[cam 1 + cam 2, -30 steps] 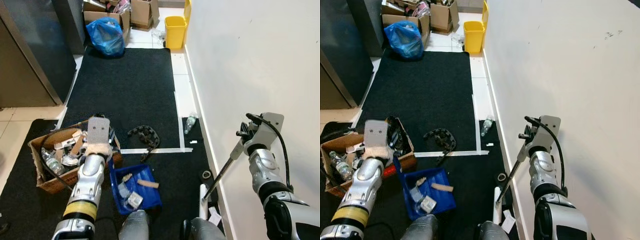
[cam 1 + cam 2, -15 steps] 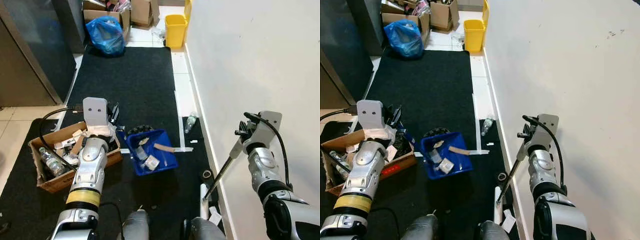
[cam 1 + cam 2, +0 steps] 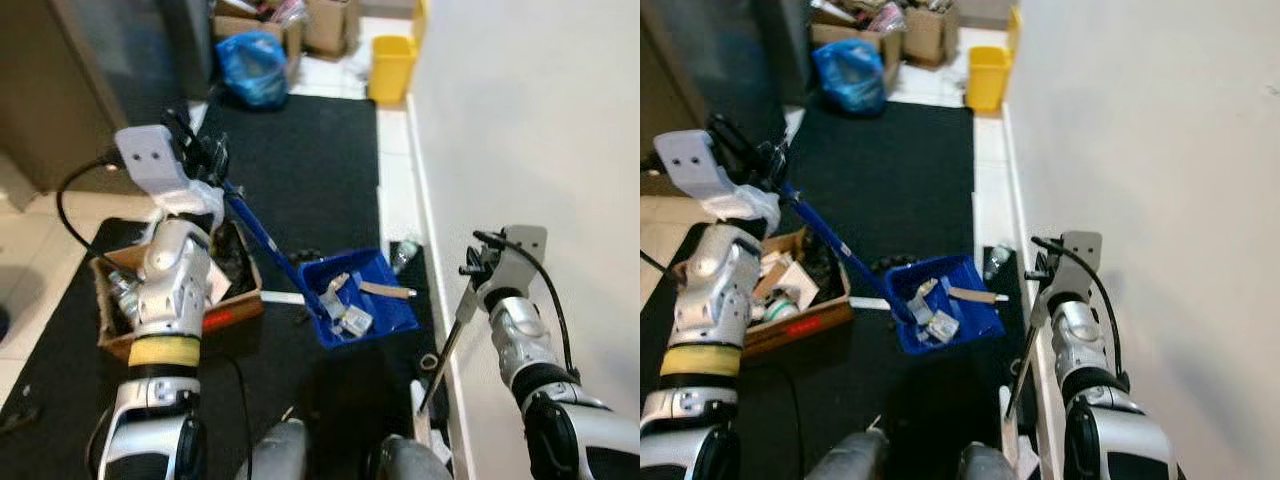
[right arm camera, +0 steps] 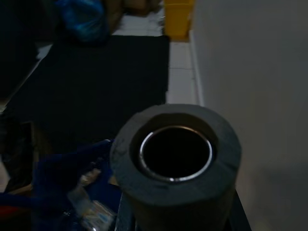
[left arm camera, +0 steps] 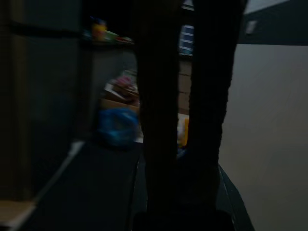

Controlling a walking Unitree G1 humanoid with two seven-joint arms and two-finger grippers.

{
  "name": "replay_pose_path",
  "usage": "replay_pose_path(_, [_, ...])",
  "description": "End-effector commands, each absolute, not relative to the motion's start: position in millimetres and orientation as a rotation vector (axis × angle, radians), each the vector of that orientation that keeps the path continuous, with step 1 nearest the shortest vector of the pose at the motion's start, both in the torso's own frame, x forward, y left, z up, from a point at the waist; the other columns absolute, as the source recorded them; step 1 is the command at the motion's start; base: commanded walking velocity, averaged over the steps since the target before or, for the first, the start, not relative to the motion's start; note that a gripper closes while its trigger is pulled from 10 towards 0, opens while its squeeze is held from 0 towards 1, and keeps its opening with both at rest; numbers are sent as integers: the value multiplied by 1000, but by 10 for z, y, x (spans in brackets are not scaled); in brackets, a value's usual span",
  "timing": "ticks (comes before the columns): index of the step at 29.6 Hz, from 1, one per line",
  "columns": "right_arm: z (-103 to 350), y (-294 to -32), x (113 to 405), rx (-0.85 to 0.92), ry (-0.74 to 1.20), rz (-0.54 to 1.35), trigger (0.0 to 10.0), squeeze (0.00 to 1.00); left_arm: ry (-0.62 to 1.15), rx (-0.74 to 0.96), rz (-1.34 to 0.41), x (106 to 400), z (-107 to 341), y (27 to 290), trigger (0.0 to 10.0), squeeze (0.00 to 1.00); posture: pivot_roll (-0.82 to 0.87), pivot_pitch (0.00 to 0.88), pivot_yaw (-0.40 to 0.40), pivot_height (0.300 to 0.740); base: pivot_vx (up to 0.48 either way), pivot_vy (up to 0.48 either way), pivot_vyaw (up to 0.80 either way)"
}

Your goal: Sweep floor

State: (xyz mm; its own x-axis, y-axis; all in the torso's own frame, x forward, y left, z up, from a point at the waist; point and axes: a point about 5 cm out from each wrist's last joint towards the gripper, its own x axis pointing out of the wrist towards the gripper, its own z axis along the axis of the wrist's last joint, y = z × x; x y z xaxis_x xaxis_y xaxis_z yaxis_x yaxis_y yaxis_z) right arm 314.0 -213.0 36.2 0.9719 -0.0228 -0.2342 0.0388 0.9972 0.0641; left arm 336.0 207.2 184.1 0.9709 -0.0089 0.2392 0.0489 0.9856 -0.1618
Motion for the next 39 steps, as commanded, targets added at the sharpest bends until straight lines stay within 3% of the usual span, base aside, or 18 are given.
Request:
replay_pose_path(1, [215,-2068,3056,114,306,-30,10000,0,-295,-153,-19,3364,2021,2138,10000,0,163,34,-42,740,0,0,781])
replay_pose_path(32, [263,-2075,3095,115,282,-58,10000,0,-322,-185,-71,3394,2308,2120,10000,0,175,17,-43,740,0,0,772])
replay_pose_path(39, [236,-2082,3079,153,294,-86,10000,0,-303,-193,-93,3387,2293,2105,10000,0,176,19,-39,740,0,0,0])
